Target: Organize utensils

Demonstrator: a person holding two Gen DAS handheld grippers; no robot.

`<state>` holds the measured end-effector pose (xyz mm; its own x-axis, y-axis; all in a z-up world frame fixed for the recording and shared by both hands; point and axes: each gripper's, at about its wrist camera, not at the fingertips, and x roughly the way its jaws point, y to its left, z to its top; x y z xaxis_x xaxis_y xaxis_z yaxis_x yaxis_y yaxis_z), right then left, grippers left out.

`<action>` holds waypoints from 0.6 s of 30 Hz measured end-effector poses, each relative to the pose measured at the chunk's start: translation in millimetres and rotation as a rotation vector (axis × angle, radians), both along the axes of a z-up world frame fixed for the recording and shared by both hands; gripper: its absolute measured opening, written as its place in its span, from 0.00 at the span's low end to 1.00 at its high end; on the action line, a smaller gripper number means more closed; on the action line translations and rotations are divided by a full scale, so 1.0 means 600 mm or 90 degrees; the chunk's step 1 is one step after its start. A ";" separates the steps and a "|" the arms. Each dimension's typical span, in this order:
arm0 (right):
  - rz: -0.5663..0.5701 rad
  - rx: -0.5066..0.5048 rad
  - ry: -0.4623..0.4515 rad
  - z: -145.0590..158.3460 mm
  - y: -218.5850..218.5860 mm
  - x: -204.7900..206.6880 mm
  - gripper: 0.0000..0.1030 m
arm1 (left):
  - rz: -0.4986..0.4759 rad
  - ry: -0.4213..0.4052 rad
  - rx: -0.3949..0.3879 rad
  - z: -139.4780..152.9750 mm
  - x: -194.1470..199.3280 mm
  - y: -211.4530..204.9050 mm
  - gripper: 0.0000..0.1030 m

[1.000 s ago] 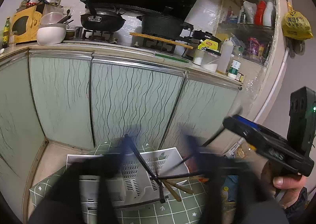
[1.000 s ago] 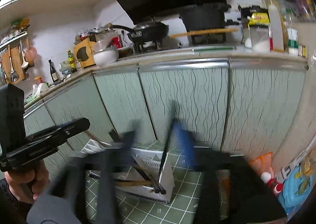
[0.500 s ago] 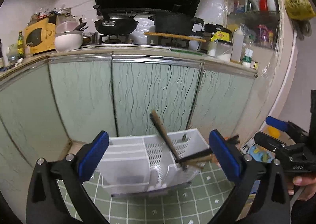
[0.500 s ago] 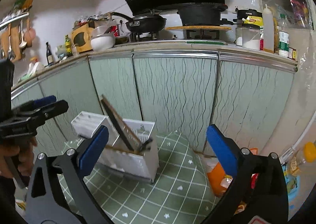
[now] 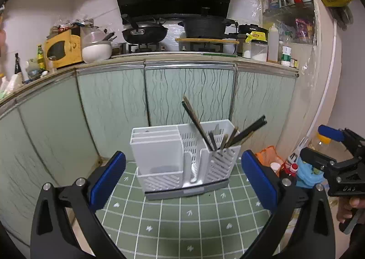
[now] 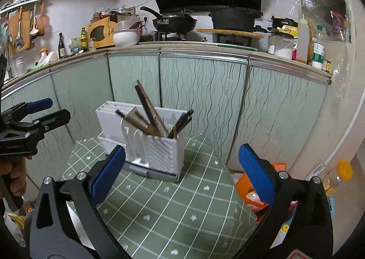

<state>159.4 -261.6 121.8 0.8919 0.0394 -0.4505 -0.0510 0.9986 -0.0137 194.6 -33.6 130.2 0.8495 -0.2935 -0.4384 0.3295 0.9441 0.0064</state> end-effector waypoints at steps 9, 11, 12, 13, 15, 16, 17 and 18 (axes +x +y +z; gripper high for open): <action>-0.027 -0.031 -0.003 -0.038 0.014 -0.078 0.92 | 0.043 -0.005 -0.002 -0.026 -0.072 0.039 0.96; -0.032 -0.036 -0.004 -0.045 0.018 -0.091 0.92 | 0.053 -0.004 -0.004 -0.033 -0.082 0.047 0.96; -0.033 -0.040 -0.005 -0.050 0.020 -0.099 0.92 | 0.059 -0.002 -0.002 -0.037 -0.086 0.050 0.96; -0.034 -0.042 -0.005 -0.055 0.022 -0.107 0.92 | 0.064 0.000 -0.001 -0.040 -0.090 0.053 0.96; -0.037 -0.043 -0.005 -0.062 0.026 -0.120 0.92 | 0.075 0.001 0.000 -0.050 -0.103 0.061 0.96; -0.039 -0.043 -0.006 -0.066 0.027 -0.127 0.92 | 0.079 0.001 0.002 -0.055 -0.108 0.065 0.96; -0.041 -0.043 -0.006 -0.069 0.028 -0.131 0.92 | 0.083 0.001 0.004 -0.060 -0.115 0.068 0.96; -0.042 -0.045 -0.006 -0.073 0.030 -0.136 0.92 | 0.087 0.001 0.006 -0.064 -0.119 0.071 0.96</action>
